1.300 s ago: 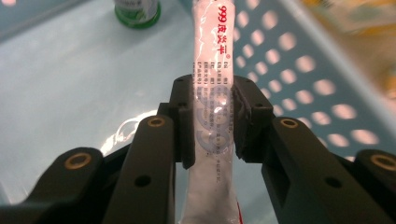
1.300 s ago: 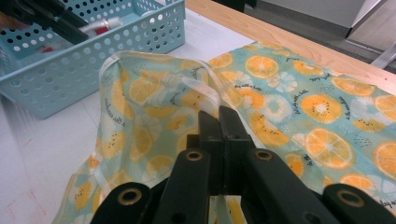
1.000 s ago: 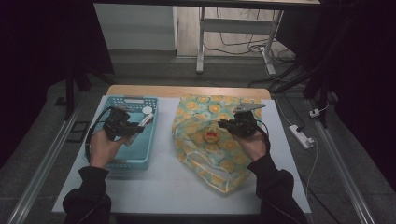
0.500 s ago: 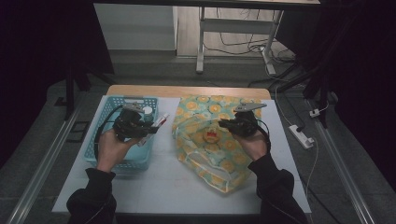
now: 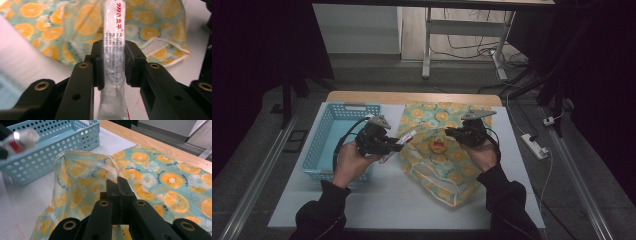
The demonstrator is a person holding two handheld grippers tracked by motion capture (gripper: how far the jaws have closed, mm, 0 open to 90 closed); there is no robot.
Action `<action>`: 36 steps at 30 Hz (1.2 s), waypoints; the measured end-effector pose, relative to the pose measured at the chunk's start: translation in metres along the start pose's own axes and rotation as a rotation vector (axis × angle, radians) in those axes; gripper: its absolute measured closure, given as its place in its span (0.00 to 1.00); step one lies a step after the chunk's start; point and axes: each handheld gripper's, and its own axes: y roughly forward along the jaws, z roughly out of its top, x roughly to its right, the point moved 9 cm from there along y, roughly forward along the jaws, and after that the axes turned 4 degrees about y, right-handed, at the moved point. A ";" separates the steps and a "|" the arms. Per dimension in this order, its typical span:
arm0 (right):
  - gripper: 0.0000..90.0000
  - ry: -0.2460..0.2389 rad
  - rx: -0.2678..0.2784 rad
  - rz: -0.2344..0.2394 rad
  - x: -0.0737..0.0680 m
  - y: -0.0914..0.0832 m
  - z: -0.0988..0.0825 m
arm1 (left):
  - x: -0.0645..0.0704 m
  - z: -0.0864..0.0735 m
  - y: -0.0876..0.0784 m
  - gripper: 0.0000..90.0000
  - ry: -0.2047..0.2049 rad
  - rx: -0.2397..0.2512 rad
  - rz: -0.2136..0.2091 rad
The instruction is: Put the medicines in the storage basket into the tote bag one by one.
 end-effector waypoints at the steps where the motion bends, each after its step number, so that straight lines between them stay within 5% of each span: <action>1: 1.00 0.000 0.003 0.002 0.000 0.000 0.001 | 0.002 0.001 0.003 0.80 0.005 -0.005 -0.005; 12: 1.00 -0.003 0.015 0.010 -0.004 -0.002 0.005 | 0.017 0.015 0.041 0.80 0.044 -0.058 -0.061; 36: 1.00 -0.015 0.017 0.015 -0.008 -0.002 0.006 | 0.016 0.049 0.097 0.80 0.052 -0.103 -0.071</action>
